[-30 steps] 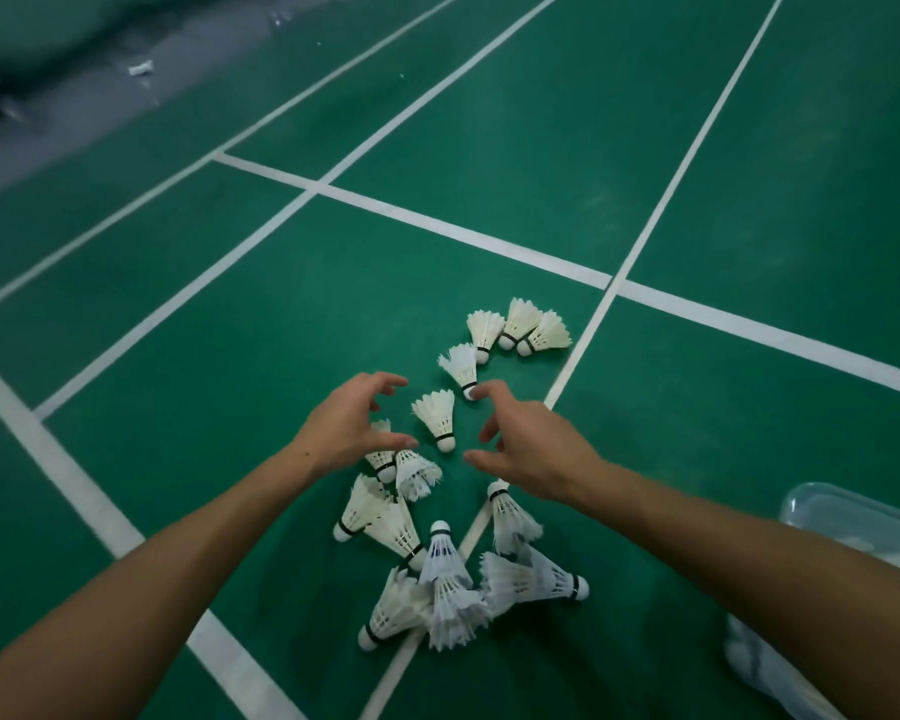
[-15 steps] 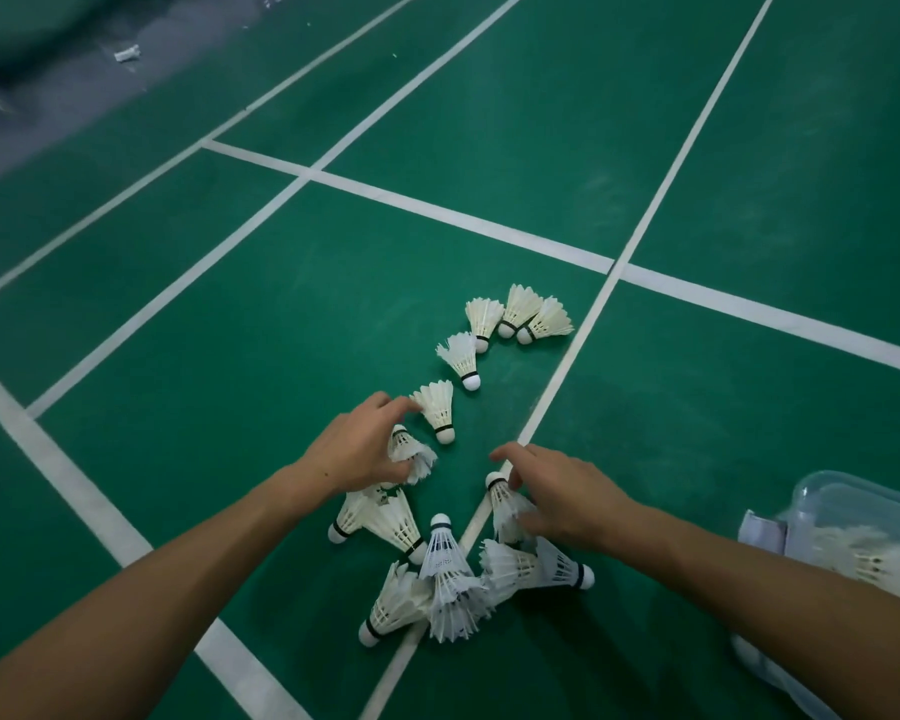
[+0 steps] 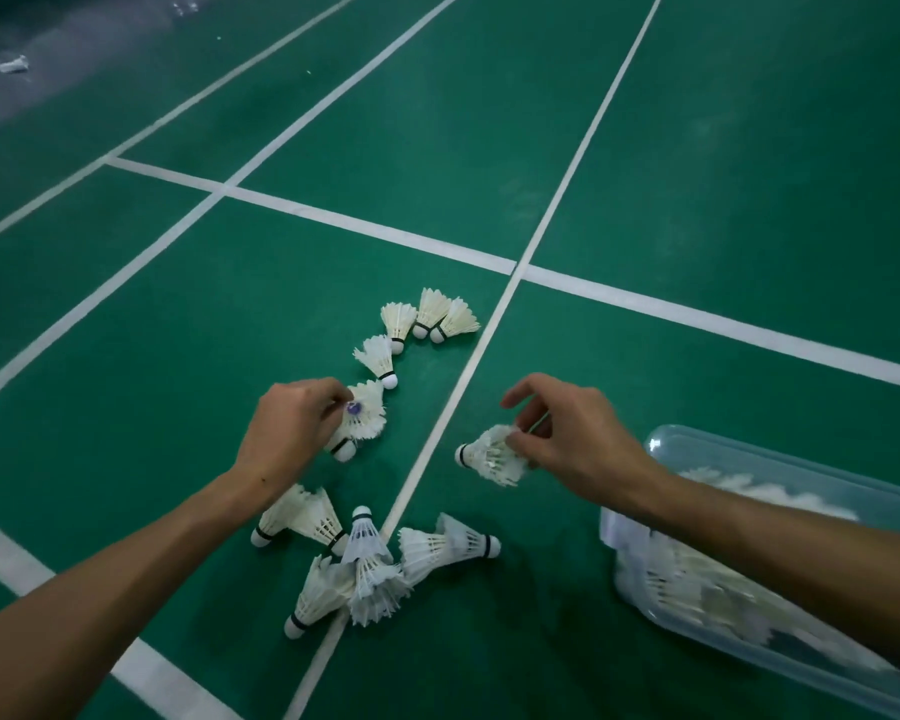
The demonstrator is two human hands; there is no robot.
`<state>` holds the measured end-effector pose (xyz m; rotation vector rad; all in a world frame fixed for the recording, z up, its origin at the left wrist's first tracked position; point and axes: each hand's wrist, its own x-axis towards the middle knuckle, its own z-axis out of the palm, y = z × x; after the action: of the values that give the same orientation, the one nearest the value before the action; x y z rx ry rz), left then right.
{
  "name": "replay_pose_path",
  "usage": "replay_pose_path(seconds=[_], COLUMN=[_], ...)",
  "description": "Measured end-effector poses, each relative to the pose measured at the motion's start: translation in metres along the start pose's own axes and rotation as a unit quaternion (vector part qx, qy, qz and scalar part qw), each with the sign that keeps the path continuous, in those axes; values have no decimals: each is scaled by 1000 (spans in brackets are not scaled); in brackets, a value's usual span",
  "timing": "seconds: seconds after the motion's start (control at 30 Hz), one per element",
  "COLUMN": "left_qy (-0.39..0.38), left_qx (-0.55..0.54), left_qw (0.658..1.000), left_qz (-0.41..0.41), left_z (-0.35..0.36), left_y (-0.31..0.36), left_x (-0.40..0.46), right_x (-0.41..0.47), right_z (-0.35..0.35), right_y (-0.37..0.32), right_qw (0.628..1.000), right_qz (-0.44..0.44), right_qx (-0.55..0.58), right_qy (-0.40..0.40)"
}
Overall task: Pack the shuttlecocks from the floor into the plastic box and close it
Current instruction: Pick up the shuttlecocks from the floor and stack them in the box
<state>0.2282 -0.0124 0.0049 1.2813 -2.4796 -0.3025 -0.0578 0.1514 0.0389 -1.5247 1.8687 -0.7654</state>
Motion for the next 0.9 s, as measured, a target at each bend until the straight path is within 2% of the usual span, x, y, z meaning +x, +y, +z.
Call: replay_pose_path(seconds=[0.13, 0.23, 0.33, 0.47, 0.57, 0.67, 0.9], left_qy=[9, -3, -19, -37, -35, -37, -60], left_qx=[-63, -118, -170, -209, -215, -212, -207], left_qw=[996, 987, 972, 952, 946, 947, 946], left_qz=[68, 112, 160, 219, 239, 238, 243], left_z=[-21, -26, -23, -13, -6, 1, 13], left_y=[68, 123, 174, 226, 248, 255, 261], left_x=[-2, 0, -1, -3, -2, 0, 2], right_x=[-61, -117, -162, -188, -183, -171, -155], right_z=[-73, -110, -123, -103, -78, -57, -35], right_y=[19, 40, 65, 98, 110, 114, 116], right_qw=[996, 982, 961, 950, 955, 965, 954], right_qz=[77, 141, 204, 255, 261, 249, 226], right_qx=[39, 102, 140, 138, 101, 7, -187], right_qy=[20, 72, 120, 120, 98, 86, 58])
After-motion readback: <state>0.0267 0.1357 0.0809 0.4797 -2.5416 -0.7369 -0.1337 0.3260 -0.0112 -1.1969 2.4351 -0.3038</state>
